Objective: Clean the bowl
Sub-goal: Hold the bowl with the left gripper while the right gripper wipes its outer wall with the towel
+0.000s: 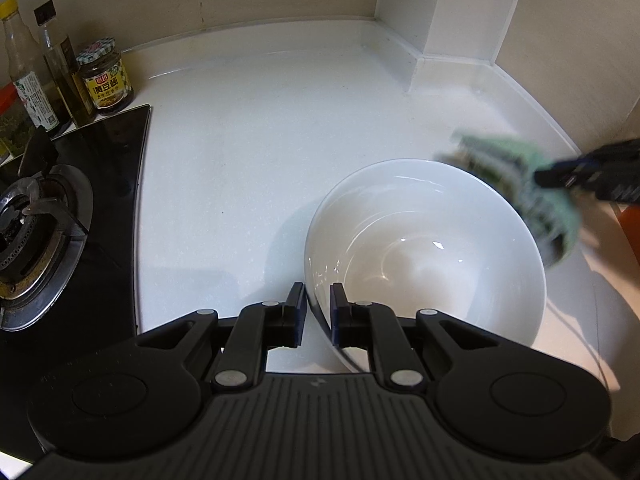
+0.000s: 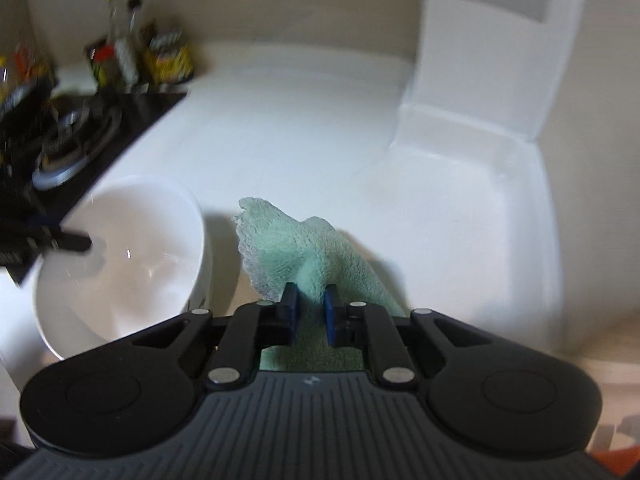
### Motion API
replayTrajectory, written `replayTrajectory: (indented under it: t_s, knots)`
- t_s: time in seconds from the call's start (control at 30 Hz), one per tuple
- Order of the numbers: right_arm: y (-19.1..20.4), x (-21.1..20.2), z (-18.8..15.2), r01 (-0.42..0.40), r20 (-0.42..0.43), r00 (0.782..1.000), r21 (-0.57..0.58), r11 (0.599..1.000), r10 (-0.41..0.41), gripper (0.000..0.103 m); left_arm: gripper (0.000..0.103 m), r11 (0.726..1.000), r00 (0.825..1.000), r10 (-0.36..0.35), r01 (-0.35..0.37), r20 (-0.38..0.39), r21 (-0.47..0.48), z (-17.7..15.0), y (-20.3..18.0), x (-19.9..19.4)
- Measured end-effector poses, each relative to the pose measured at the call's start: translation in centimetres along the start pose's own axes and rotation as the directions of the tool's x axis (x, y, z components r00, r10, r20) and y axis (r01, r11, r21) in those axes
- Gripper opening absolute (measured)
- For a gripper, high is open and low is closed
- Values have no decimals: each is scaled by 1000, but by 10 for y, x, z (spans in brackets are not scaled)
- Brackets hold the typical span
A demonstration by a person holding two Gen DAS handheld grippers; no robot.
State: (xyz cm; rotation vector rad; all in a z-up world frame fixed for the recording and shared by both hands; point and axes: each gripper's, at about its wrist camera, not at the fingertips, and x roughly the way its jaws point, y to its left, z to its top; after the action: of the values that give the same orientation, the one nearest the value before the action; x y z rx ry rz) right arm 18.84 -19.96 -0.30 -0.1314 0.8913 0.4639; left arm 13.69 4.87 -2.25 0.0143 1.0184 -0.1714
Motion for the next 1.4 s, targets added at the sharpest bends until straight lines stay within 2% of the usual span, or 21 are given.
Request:
replayTrajectory:
  t_s: [0.07, 0.13, 0.23, 0.33, 0.37, 0.43, 0.47, 0.53, 0.6, 0.67, 0.73, 0.8, 0.83, 0.87, 0.9, 0.93, 0.97, 1.07, 1.27, 1.4]
  knots:
    - [10, -20, 9, 55, 35, 998, -50, 997, -53, 10, 12, 1000, 1000, 0, 0, 1, -1, 0, 0, 0]
    - [24, -29, 19, 76, 44, 997, -127, 989, -71, 11, 12, 1000, 1000, 1, -1, 3, -2, 0, 0, -1]
    - [39, -29, 27, -72, 10, 997, -128, 989, 74, 10, 12, 1000, 1000, -5, 5, 6, -8, -1, 1, -1]
    - [54, -22, 30, -134, -41, 991, -186, 973, 129, 11, 13, 1000, 1000, -15, 15, 8, -13, -1, 3, -3]
    - [64, -18, 29, -129, -67, 991, -249, 960, 116, 11, 13, 1000, 1000, -17, 17, 8, -15, -1, 4, -3]
    - [86, -8, 23, -102, -132, 990, -434, 895, 49, 16, 13, 1000, 1000, -19, 19, 9, -19, -1, 5, -3]
    - [88, -7, 22, -99, -139, 990, -455, 885, 39, 16, 13, 1000, 1000, -19, 20, 10, -21, 0, 5, -3]
    - [93, -11, 19, -110, -177, 984, -550, 828, 14, 16, 13, 1000, 1000, -19, 20, 12, -24, 0, 6, -3]
    - [91, -16, 21, -138, -201, 979, -572, 809, 25, 16, 13, 999, 1000, -19, 20, 14, -26, 0, 6, -3]
    - [88, -22, 25, -191, -224, 972, -583, 790, 70, 16, 13, 1000, 1000, -18, 19, 14, -25, 0, 6, -3]
    - [88, -22, 27, -185, -226, 972, -594, 783, 58, 17, 13, 1000, 1000, -17, 17, 15, -23, 0, 6, -3]
    - [86, -21, 32, -132, -176, 984, -565, 815, 37, 23, 13, 1000, 1000, -15, 16, 15, -21, 0, 6, -3]
    - [82, -22, 36, -132, -166, 985, -516, 847, 53, 31, 13, 1000, 1000, -15, 15, 16, -21, 0, 6, -3]
    - [77, -22, 39, -136, -154, 985, -459, 878, 72, 33, 13, 1000, 1000, -15, 15, 17, -21, 0, 6, -3]
    - [65, -16, 45, -173, -141, 981, -297, 939, 136, 33, 13, 1000, 1000, -16, 16, 18, -22, 0, 6, -3]
    - [57, -8, 46, -191, -135, 977, -193, 962, 167, 33, 13, 1000, 1000, -17, 17, 19, -23, 0, 7, -3]
    - [50, 1, 46, -187, -125, 977, -110, 976, 173, 33, 13, 1000, 1000, -19, 19, 20, -25, 0, 7, -3]
    - [39, 23, 40, -137, -150, 979, 16, 990, 138, 33, 13, 999, 1000, -22, 22, 19, -23, -1, 7, -4]
    - [46, 39, 34, -118, -214, 970, 8, 993, 117, 34, 13, 999, 999, -22, 23, 25, -31, -1, 8, -3]
    - [58, 53, 29, -113, -260, 962, -76, 991, 90, 34, 13, 999, 999, -18, 19, 27, -30, -3, 6, -4]
